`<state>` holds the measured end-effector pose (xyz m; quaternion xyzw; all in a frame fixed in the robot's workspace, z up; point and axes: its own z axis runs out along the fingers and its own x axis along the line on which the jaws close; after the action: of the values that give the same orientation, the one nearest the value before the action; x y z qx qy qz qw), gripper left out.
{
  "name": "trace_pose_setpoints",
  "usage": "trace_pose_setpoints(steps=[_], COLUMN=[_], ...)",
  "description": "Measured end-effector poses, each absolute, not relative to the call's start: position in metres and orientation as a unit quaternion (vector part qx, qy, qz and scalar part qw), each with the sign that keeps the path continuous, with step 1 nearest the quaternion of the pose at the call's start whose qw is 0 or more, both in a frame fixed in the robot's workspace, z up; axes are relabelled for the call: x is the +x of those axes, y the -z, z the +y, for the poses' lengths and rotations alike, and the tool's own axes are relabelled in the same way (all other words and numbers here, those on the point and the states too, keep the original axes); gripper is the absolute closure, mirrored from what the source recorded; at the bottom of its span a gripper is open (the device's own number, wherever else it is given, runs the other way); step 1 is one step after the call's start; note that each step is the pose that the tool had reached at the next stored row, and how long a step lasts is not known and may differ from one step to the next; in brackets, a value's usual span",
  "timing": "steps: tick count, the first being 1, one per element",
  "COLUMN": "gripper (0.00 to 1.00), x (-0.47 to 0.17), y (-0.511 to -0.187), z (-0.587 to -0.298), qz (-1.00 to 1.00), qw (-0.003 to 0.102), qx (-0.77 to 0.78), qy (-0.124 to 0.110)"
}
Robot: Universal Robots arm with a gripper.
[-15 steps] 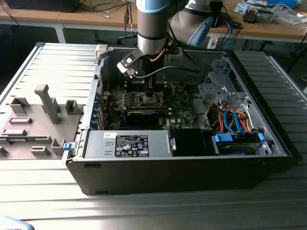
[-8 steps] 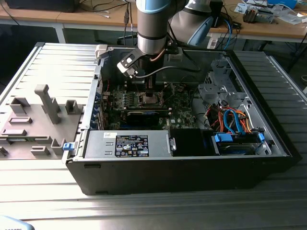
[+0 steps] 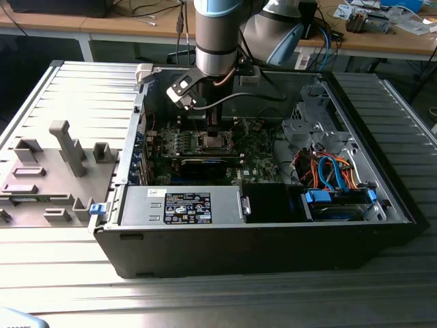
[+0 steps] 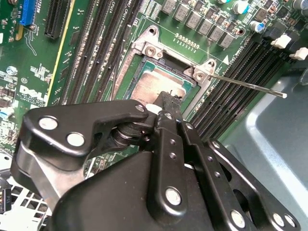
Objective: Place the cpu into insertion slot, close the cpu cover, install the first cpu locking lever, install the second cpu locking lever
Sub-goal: 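Place the cpu into insertion slot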
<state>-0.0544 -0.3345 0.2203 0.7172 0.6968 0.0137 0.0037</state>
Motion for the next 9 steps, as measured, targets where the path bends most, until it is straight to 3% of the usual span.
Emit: trace_pose_setpoints(steps=[9], gripper=[0.89], x=[-0.0543], y=[-0.2221], z=[-0.3345], qz=[0.697], qw=[0.004], qx=[0.717], qy=[-0.014])
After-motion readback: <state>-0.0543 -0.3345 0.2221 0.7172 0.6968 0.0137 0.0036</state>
